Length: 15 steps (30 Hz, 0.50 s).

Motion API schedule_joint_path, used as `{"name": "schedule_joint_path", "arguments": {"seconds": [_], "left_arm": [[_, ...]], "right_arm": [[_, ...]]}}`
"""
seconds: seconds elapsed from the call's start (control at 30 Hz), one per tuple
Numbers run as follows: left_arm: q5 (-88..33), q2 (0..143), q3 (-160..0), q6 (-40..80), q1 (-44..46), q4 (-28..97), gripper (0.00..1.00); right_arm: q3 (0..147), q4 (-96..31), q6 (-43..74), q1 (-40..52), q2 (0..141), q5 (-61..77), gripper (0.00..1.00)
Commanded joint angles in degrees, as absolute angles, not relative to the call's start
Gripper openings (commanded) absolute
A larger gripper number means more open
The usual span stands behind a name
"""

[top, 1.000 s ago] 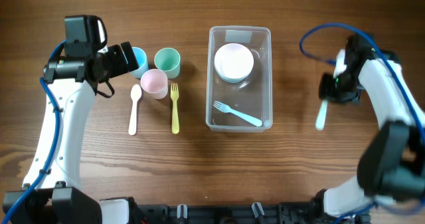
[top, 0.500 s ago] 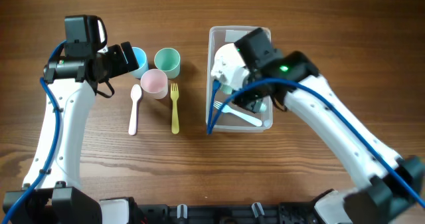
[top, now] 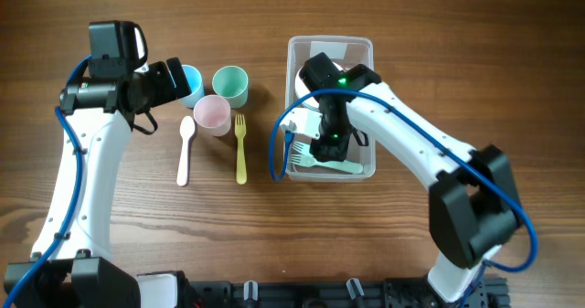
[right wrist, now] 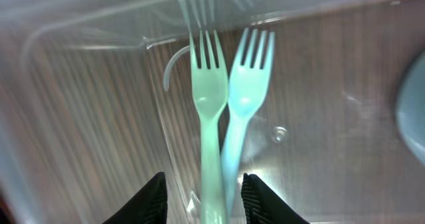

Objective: Pack container
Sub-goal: 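Place the white fork into the container on the other fork, then move the left gripper to the pink cup and grasp it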

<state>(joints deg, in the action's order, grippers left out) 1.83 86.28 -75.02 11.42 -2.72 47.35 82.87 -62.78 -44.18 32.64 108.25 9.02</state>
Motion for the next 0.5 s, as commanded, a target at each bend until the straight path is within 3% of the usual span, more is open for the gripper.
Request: {"name": "schedule_joint_path", "arguments": {"seconds": [0.0, 0.07, 0.2, 0.37, 0.47], "left_arm": [[1.3, 86.4, -76.2, 10.7, -3.0, 47.2, 1.0], [1.3, 86.4, -76.2, 10.7, -3.0, 47.2, 1.0], [1.3, 86.4, -76.2, 10.7, -3.0, 47.2, 1.0], [1.3, 86.4, -76.2, 10.7, -3.0, 47.2, 1.0], [-1.1, 86.4, -76.2, 10.9, -3.0, 47.2, 1.0]], "right_arm": [[86.2, -62.5, -35.0, 31.3, 99.7, 9.1, 0.42], [87.2, -62.1, -25.2, 26.9, 93.6, 8.9, 1.0], [87.2, -60.5, -9.3, 8.6, 81.9, 12.2, 1.0], [86.4, -61.1, 8.7, -12.2, 80.3, 12.2, 1.0], [85.5, -61.1, 12.8, -18.5, 80.5, 12.1, 1.0]]}}
